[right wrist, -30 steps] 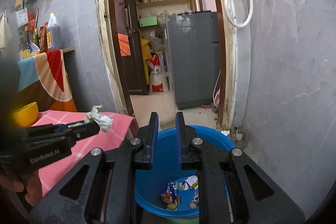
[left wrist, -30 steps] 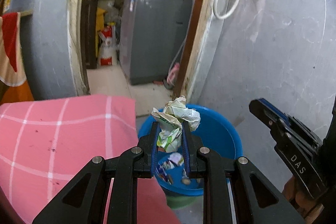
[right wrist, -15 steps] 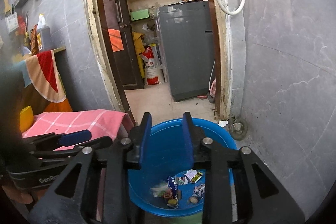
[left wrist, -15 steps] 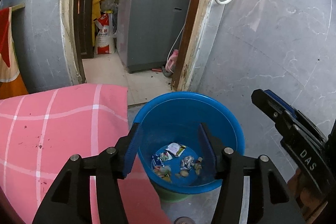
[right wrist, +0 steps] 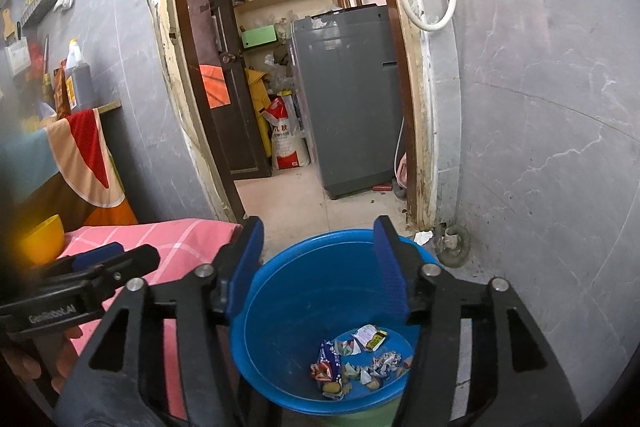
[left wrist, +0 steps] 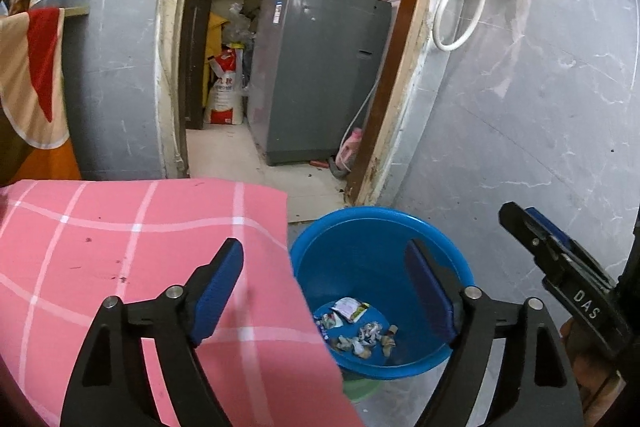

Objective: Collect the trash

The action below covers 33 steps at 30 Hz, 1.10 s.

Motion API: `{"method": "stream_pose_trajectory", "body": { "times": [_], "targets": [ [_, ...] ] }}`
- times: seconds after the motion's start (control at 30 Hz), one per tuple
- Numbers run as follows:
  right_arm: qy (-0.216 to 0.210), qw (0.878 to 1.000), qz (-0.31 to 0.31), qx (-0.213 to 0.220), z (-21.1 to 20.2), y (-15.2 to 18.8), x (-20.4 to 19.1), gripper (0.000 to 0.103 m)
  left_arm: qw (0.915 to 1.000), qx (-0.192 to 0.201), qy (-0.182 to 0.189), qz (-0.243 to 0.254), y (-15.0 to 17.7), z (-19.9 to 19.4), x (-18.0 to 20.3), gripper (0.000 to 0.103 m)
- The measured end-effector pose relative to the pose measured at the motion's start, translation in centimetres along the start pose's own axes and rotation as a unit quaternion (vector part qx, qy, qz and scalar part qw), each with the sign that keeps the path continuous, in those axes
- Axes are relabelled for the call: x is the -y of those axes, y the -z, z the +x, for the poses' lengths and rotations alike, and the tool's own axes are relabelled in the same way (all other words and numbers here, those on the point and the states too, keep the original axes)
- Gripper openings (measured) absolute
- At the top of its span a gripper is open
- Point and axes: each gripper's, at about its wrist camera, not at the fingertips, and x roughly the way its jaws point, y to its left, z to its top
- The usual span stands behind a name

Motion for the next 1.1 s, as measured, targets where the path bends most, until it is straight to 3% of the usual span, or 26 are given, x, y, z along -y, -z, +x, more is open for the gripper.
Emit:
{"method": "stream_pose_trajectory", "body": {
  "times": [0.13,0.27,0.63,1.1],
  "targets": [
    [0.006,1.000,0.003,0.008,-0.3,0.0,0.0,0.092,0.9998,0.006,-0.016,-0.004,0.3,-0.7,-0.7,0.086],
    [0.010,1.000,-0.001,0.023,-1.1,-0.1,-0.3,0.103,0.9992,0.030,-0.026,-0.006,0.9,-2.0,-1.4,0.096],
    [-0.004,0.999,-0.021,0.049,-3.4,0.1,-2.4,0.103,0.9947,0.092,-0.046,-0.006,1.3,-7.3,-3.0,0.100],
    [-0.005,0.996,-0.042,0.073,-8.3,1.4,-4.5,0.103,0.9898,0.129,-0.062,0.003,4.0,-13.7,-3.2,0.101]
  ]
}}
